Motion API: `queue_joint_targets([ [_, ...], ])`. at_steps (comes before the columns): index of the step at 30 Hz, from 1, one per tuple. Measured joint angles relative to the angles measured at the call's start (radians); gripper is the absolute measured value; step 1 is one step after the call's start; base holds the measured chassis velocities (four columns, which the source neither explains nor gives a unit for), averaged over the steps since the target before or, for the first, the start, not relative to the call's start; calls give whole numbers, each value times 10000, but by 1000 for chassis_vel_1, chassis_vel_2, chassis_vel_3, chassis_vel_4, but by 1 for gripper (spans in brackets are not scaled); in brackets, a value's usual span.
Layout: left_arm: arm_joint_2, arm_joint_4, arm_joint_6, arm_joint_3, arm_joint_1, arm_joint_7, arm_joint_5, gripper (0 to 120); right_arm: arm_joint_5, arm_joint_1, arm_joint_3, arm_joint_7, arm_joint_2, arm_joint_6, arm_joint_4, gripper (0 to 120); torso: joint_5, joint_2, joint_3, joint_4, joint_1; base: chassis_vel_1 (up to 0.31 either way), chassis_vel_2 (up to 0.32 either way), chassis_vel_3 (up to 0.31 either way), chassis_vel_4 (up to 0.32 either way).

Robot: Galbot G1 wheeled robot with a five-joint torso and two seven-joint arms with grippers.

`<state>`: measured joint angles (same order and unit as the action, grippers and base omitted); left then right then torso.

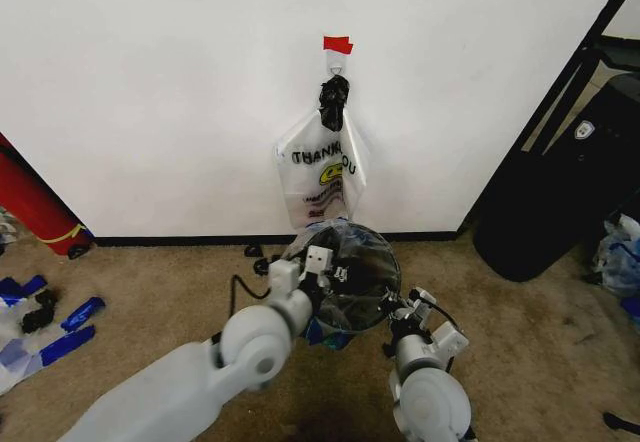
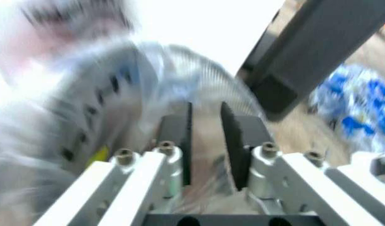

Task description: Pick up the garbage bag from the wall and place it over the trash bin.

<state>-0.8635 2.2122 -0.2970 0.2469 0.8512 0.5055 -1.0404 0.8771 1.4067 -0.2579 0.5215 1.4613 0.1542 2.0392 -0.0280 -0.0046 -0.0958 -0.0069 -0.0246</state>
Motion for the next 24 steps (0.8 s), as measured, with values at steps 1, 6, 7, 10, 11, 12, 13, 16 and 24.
queue_joint_targets([
  [1,118,275,175,-434,366,-188,145,28,191,-23,-32,121,59,73,11,0,0,0,0,3,0,0,0,0,0],
  [6,232,874,720,-1613,1572,-579,460,43,535,-97,-113,434,215,238,123,0,0,0,0,-2,0,0,0,0,0],
  [7,224,1108,901,-2062,2209,-716,505,50,631,-127,-137,575,260,299,157,0,0,0,0,-3,0,0,0,0,0],
  [10,174,1384,1161,-2634,3168,-907,727,56,701,-150,-164,717,293,355,178,0,1,0,0,1,0,0,0,0,0],
  [11,107,1563,1394,-3050,3914,-1085,999,62,796,-178,-194,854,327,411,188,0,-1,0,1,1,0,0,0,0,0],
  [12,57,1667,1578,-3278,4404,-1194,1216,67,860,-200,-212,948,360,448,188,0,0,0,0,3,0,0,0,0,0],
  [13,-9,1739,1745,-3433,4797,-1273,1416,70,915,-224,-229,1043,400,492,188,0,2,0,1,2,0,0,0,0,0],
  [16,-135,1831,2097,-3599,5462,-1448,1775,77,1005,-269,-253,1209,471,564,188,0,2,0,1,3,1,0,0,0,0],
  [24,-823,1569,3771,-3556,8352,-2025,3896,105,1040,-411,-218,1696,633,736,92,0,2,0,1,1,0,0,0,0,0],
])
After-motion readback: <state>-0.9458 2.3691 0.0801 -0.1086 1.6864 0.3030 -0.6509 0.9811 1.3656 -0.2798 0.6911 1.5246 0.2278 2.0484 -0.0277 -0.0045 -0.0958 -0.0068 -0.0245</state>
